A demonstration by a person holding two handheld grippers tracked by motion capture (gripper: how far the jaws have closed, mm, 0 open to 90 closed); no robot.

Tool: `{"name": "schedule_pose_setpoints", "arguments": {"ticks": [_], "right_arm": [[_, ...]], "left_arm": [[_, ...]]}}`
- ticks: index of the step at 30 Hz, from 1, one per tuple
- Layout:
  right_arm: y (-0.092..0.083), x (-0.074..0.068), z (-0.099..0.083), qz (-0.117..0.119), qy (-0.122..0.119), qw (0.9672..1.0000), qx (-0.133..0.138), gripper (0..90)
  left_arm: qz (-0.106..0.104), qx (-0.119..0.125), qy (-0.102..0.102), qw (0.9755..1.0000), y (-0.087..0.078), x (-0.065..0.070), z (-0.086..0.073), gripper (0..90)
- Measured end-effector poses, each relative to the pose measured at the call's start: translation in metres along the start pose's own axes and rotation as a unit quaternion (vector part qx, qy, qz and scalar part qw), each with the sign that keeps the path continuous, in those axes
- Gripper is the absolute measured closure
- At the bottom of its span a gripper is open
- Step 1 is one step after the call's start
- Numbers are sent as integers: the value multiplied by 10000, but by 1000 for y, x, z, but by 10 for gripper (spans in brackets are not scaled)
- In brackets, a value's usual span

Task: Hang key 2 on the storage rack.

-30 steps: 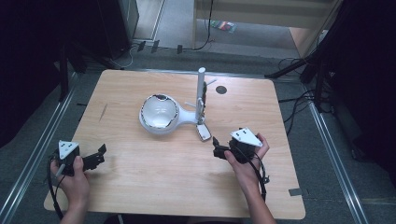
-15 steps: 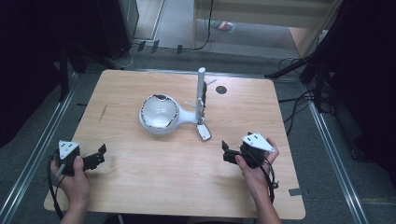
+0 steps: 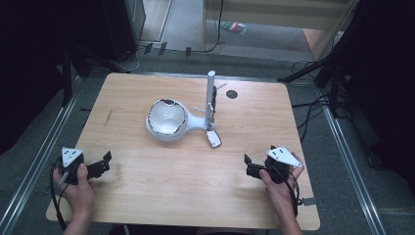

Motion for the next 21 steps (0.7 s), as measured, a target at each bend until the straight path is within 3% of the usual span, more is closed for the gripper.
{"name": "schedule_pose_setpoints", "arguments": {"ticks": [21], "right_arm": [[-18,30,-27,-365,138,9991,-158,15]], "left_arm": [[2,8,10,10000,0,0,0,0]]}}
Point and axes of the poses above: each handheld gripper's, and its own axes: y roughly forward along the jaws, z roughly out of its top, x roughly to its right, the point moved 1 cm from there along y, roughly forward along the jaws, and after that the axes turned 5 degrees about -y, right-handed, at the moved point
